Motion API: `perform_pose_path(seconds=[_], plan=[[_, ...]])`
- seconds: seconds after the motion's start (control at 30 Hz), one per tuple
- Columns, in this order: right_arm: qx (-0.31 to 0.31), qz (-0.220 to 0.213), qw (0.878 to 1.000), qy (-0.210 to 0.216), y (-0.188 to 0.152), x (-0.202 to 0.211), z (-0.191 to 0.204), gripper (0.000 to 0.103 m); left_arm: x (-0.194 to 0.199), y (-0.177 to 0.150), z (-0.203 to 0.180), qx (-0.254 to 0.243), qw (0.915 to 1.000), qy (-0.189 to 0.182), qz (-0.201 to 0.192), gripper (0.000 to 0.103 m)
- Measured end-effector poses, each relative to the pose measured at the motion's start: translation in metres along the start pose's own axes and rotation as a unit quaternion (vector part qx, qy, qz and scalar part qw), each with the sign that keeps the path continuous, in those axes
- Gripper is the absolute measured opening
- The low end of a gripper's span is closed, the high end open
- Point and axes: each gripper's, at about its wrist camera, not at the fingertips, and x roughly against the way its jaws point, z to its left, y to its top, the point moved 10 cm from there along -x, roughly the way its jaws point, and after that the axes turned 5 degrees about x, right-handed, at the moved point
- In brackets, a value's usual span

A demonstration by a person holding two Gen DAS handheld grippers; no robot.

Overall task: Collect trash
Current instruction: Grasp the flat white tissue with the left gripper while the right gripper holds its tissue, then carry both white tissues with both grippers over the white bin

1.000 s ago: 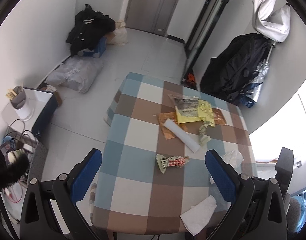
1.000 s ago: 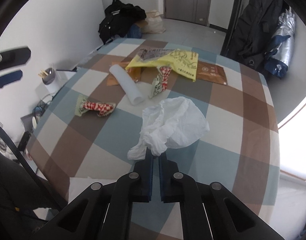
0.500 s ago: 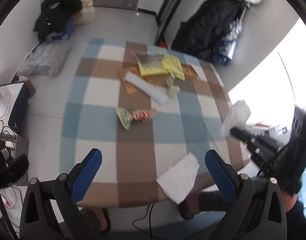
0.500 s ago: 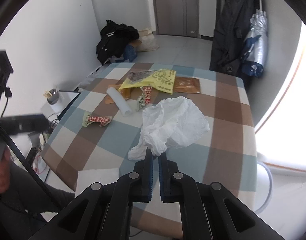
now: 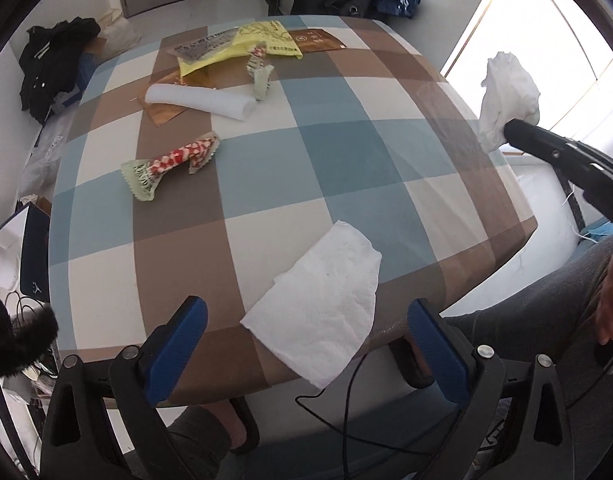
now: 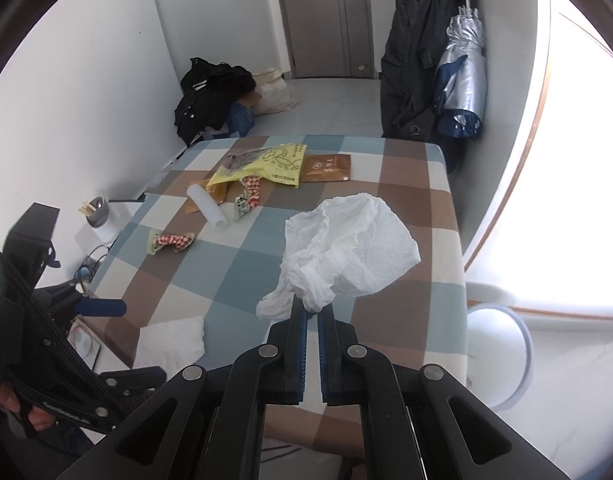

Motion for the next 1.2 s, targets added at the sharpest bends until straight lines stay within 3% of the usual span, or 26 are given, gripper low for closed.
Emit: perform_pose_path(seconds=[0.13,0.3,0.5,0.57,0.67,0.77,0.87,1.2], plan=[[-0.003,-0.004,1.0,0.002,0.0,0.003,-0.003,0.004,-0.011,-0.006,0.0,-0.007,0.9997,0.013,0.022,0.083],[-0.008,-0.009,1.0,0.008,0.001,0.006,-0.003,0.004,-0.011,-0.008,0.002,-0.037,0.9978,0.052,0.017,0.074],[-0.002,-0.008,1.0,0.009,-0.001,0.007,-0.001,0.004,-0.007,-0.004,0.005,-0.032,0.9981,0.051,0.013,0.043],[-0.002,-0.007,1.0,0.009,-0.001,0.006,-0.001,0.004,-0.006,-0.002,0.005,-0.028,0.9983,0.05,0.011,0.024],[-0.003,-0.006,1.0,0.008,-0.001,0.005,-0.001,0.004,-0.007,0.001,0.006,-0.026,0.9982,0.052,0.01,0.006],[-0.005,-0.006,1.0,0.007,-0.002,0.006,-0.001,0.004,-0.006,0.007,0.015,-0.025,0.9962,0.083,-0.002,0.004],[-0.008,-0.007,1.0,0.015,-0.002,0.012,0.002,0.004,0.002,0.017,0.019,0.011,0.9983,0.055,-0.014,0.003],[0.006,-0.043,0.999,0.03,0.005,0.061,0.012,0.004,0.051,0.041,0.015,0.044,0.9937,0.035,-0.097,0.003]])
